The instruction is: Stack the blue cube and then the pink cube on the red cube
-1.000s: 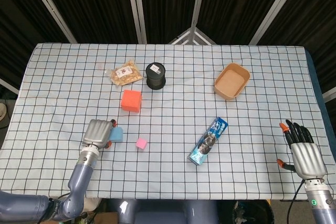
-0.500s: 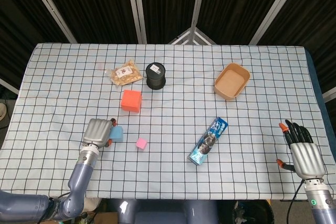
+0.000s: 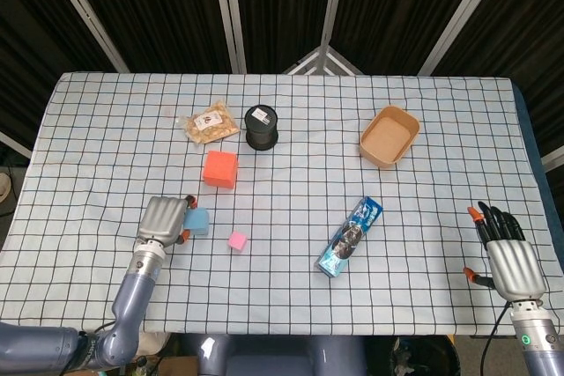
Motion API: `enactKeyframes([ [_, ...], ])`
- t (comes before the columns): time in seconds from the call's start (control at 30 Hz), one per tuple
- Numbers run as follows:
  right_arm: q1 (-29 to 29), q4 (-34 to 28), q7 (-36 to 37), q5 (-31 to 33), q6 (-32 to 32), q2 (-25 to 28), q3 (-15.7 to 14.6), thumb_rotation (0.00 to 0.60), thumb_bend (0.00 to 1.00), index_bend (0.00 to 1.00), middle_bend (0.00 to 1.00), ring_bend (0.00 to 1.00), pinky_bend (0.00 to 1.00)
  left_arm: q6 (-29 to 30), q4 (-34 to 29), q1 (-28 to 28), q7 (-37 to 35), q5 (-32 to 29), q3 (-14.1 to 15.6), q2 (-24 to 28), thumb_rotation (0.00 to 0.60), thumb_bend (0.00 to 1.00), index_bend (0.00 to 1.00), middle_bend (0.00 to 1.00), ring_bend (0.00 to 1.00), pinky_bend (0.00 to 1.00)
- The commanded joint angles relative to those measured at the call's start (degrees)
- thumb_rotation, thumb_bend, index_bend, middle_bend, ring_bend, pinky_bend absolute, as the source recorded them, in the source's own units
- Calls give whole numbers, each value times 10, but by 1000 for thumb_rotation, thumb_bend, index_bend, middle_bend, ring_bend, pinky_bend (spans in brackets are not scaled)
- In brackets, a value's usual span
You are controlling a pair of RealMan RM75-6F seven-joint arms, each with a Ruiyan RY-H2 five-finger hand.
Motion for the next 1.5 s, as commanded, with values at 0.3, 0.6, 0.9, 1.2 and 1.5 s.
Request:
enactKeyframes([
  [0.3,0,-1,-1,0,0,0,0,600,109,3,0,0,88,31,-67,-24,32,-2,-48,52,600,335,381,875,676,657],
  [0.6,1,-2,-10,2,-2,-3,0,600,110,3,0,0,88,-3,-54,-73,53,-51,-96,67,600,335,393,873,674,655],
  [0.9,1,-2,-19,9,-5,-5,1,600,109,3,0,0,88,-55,-8,-126,50,-112,-123,64,600,335,393,872,669,648],
  [1.2,2,-1,-28,19,-7,-7,5,600,109,3,0,0,88,-114,34,-134,-7,-132,-127,88,600,347,391,866,654,634],
  [1.5,4,-2,-41,25,-13,-12,6,600,109,3,0,0,88,-150,37,-154,-10,-151,-119,143,600,374,392,856,639,619],
])
